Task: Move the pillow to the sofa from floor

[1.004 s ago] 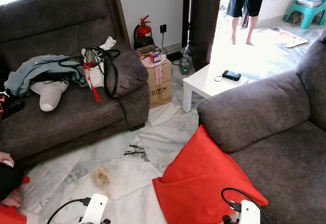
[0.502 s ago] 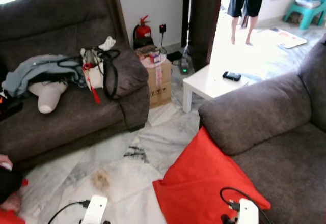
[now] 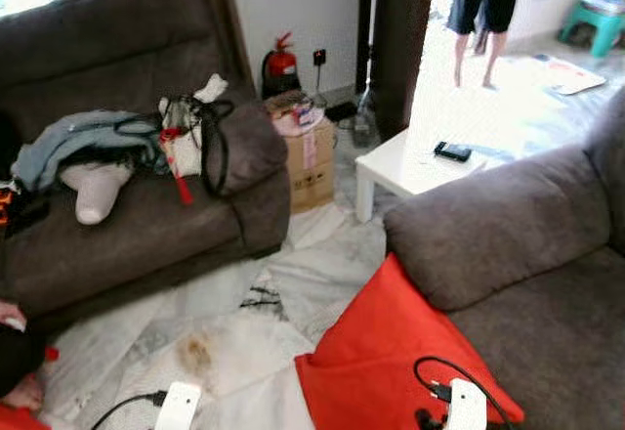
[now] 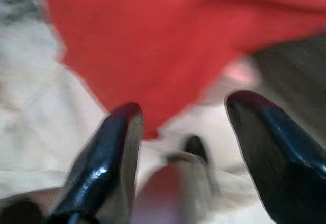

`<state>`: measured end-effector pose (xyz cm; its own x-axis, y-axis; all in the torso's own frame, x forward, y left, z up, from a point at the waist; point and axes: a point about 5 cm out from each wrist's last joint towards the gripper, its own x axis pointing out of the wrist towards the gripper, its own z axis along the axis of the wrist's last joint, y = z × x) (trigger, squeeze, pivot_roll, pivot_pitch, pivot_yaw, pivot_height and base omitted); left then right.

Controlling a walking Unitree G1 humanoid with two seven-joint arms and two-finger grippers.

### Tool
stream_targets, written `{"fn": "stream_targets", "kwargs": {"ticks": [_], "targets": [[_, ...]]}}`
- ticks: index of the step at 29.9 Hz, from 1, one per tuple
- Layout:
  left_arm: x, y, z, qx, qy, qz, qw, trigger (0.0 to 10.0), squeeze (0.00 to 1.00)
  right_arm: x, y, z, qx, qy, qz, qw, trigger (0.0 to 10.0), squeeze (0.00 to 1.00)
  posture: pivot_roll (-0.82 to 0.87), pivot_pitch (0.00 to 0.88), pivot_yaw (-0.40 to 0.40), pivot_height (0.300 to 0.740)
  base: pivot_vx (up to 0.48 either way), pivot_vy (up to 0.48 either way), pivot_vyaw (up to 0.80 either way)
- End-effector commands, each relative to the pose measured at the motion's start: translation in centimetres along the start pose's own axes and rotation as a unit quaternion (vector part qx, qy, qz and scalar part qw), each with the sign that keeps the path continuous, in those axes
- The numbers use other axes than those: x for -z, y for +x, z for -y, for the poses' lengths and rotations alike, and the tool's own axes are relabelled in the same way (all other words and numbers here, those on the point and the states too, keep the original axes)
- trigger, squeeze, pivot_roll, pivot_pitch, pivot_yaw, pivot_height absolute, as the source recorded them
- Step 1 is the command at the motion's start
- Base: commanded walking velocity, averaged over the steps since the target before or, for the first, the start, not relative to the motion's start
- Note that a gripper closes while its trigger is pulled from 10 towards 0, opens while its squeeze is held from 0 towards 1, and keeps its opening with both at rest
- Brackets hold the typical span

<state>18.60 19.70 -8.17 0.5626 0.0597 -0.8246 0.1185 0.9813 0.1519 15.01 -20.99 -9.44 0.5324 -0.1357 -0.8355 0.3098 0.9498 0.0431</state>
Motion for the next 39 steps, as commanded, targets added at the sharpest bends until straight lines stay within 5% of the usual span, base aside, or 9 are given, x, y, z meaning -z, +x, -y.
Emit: {"fn": "stream_targets", "kwargs": {"ticks": [1,21,39], "targets": [[0.82,-0.18,-0.95,-0.013,-0.001,-0.013,1.0,10.0,0.0,-0.41,0.14,-0.95,-0.012,0.002,0.006,1.0,10.0,0.0,-0.1,0.0,0.073,0.74,0.345,0.0,0.0],[0.6,-0.15,-1.14,-0.016,-0.006,-0.012,1.0,10.0,0.0,-0.52,0.2,-1.08,-0.011,0.008,0.001,1.0,10.0,0.0,-0.1,0.0,0.077,0.74,0.064,0.0,-0.62],[0.41,-0.15,-1.35,-0.022,0.004,-0.006,1.0,10.0,0.0,-0.6,0.21,-1.2,-0.012,0.012,0.006,1.0,10.0,0.0,-0.09,0.0,0.076,0.74,0.0,-0.035,0.0]]}}
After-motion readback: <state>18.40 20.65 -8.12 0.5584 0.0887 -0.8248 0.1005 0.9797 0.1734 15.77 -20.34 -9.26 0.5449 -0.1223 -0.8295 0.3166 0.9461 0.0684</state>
